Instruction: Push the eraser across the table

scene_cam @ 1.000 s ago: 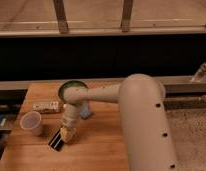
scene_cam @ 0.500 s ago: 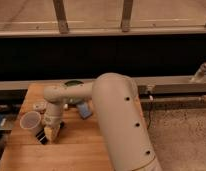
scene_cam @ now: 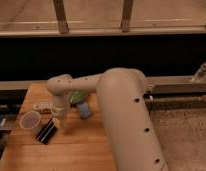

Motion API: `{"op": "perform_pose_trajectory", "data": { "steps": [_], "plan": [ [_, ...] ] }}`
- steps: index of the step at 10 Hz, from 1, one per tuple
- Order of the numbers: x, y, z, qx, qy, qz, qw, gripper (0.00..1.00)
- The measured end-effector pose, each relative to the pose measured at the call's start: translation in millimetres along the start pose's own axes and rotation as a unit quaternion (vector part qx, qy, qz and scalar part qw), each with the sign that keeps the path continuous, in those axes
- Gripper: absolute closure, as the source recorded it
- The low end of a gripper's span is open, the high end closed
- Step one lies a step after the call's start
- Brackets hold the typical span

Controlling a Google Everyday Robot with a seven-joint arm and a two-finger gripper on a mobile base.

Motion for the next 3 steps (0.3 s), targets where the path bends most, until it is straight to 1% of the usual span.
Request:
{"op": "perform_pose_trajectory", "data": {
  "steps": [1, 2, 3],
  "plan": [
    [21.7, -23.4, -20.4, 0.036, -0.008, 0.029, 0.9989, 1.0],
    [35.6, -38.5, -34.8, 0.06, -0.016, 0.052, 0.9968, 1.0],
    [45.2, -47.8, -43.3, 0.075, -0.022, 0.066, 0.9947, 0.98]
  ]
}}
